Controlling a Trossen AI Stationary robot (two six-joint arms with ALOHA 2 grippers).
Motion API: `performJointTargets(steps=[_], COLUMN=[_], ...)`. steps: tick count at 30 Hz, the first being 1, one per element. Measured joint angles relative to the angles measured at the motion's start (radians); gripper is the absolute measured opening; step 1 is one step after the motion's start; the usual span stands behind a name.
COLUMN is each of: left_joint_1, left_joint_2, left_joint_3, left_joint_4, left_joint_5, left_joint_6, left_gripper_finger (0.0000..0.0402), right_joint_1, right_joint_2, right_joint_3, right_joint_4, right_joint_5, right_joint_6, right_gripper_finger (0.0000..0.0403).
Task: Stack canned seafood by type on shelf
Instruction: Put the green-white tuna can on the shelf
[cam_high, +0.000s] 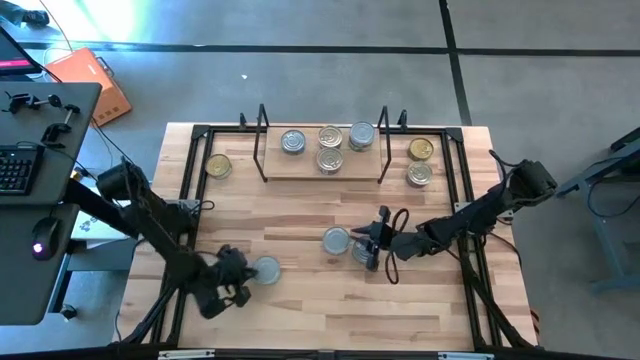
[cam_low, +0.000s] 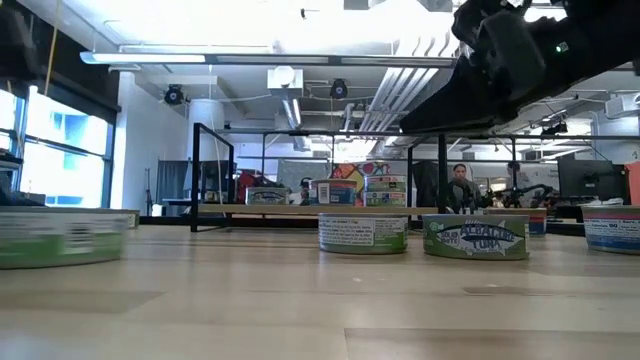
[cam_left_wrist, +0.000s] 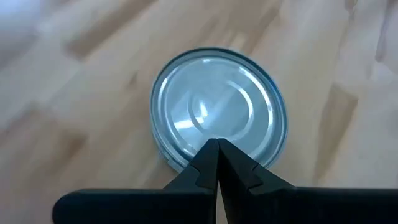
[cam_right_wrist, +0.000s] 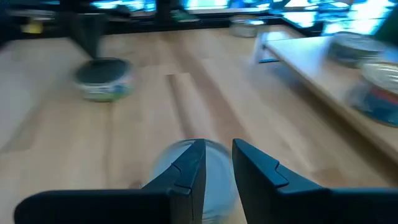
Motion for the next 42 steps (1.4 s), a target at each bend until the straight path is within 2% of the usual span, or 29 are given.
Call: performJointTargets(steps=[3,10,14,20,24,28,31,35,39,42], left_joint_1=[0.082,0.286,0.37,0.461,0.507,0.528,0.524,0.482,0.423,0.385], left_joint_2=[0.002,0.003,0.004,0.006,0.006,0.004,-0.02,-0.068,-0.095,-0.089], left_joint_3=[-0.026,-0.08,-0.092,-0.093,-0.093,-0.091,-0.06,0.001,0.022,0.012], left_joint_4=[0.098,0.272,0.294,0.367,0.447,0.519,0.477,0.309,0.132,0.005], left_joint_5=[-0.025,-0.036,-0.063,-0.077,-0.081,-0.081,-0.083,-0.083,-0.077,-0.032], left_joint_6=[0.168,0.48,0.591,0.729,0.817,0.901,0.914,0.868,0.717,0.546], left_gripper_finger=[0.0,0.0,0.0,0.0,0.0,0.0,0.0,0.0,0.0,0.0], right_joint_1=[-0.026,-0.11,-0.162,-0.219,-0.237,-0.236,-0.241,-0.258,-0.28,-0.302], right_joint_2=[0.0,0.0,0.0,0.031,0.145,0.3,0.402,0.51,0.583,0.612], right_joint_3=[0.0,0.002,0.002,0.003,0.072,0.226,0.368,0.562,0.704,0.764], right_joint_4=[0.019,0.031,0.057,0.146,0.167,0.106,-0.002,-0.193,-0.32,-0.357], right_joint_5=[-0.106,-0.238,-0.337,-0.428,-0.46,-0.463,-0.464,-0.463,-0.463,-0.495], right_joint_6=[-0.046,-0.101,-0.143,-0.183,-0.228,-0.331,-0.392,-0.428,-0.432,-0.411], right_gripper_finger=[0.0071,0.0088,0.0142,0.0253,0.0312,0.0352,0.0368,0.0373,0.0374,0.0374])
